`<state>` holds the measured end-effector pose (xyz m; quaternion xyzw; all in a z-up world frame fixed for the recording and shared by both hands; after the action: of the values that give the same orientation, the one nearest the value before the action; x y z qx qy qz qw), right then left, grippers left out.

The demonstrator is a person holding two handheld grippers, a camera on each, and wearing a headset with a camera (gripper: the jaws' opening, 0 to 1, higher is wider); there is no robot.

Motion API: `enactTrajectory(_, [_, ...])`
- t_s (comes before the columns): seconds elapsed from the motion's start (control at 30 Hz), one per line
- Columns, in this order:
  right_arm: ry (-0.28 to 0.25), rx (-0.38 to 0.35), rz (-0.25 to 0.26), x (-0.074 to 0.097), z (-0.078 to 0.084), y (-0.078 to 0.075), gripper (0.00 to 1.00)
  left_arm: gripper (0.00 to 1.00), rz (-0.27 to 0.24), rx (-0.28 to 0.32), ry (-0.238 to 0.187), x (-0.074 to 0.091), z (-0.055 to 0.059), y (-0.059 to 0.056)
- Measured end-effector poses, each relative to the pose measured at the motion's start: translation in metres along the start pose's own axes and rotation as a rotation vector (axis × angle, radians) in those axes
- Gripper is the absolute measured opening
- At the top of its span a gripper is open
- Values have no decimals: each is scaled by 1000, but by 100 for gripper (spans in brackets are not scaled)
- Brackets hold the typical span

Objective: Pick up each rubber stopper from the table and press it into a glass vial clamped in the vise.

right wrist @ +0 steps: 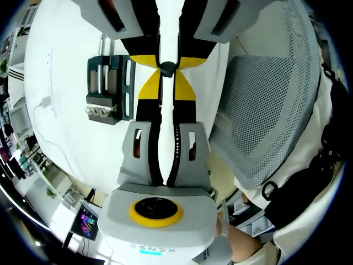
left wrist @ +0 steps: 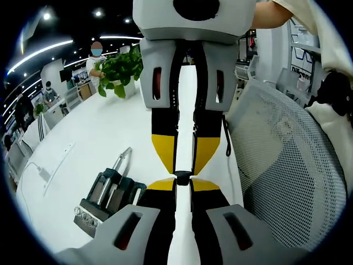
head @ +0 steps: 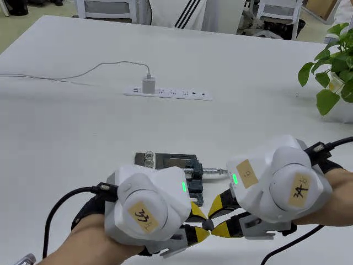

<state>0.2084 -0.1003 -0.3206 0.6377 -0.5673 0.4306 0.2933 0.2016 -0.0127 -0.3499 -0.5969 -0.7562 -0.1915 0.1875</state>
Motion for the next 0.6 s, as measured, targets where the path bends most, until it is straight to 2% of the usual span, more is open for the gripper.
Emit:
enactTrajectory(0.17, [-2, 6, -1, 0, 0, 1, 7, 5, -7, 14, -6, 0, 1, -1])
enactTrajectory(0.27, [-27, -13, -10, 1, 2, 1, 8, 4, -10, 30, -23, 1, 2, -3])
enactTrajectory(0.33, [-62, -52, -12, 2, 4, 0, 9, 4, -16, 46, -38, 2, 3, -3])
enactTrajectory(0.43, [-113, -141, -5, 6, 6, -2, 15, 4, -25, 46, -38, 3, 3, -3])
enactTrajectory(0.6, [-169, -206, -10, 11, 10, -5, 13, 4, -34, 48, -54, 5, 2, -1])
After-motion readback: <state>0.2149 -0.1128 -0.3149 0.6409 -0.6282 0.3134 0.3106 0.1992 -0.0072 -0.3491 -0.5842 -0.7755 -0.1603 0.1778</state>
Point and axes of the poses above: the centre of the closed fingertips' face, and the gripper's own axes: x roughly backward along the fingers, y roughly to its left, z roughly out of its underside, the point moved 8 cm from there along x, roughly backward along the fingers, and after that the axes turned 3 degrees about -y, right-handed, at the moved point
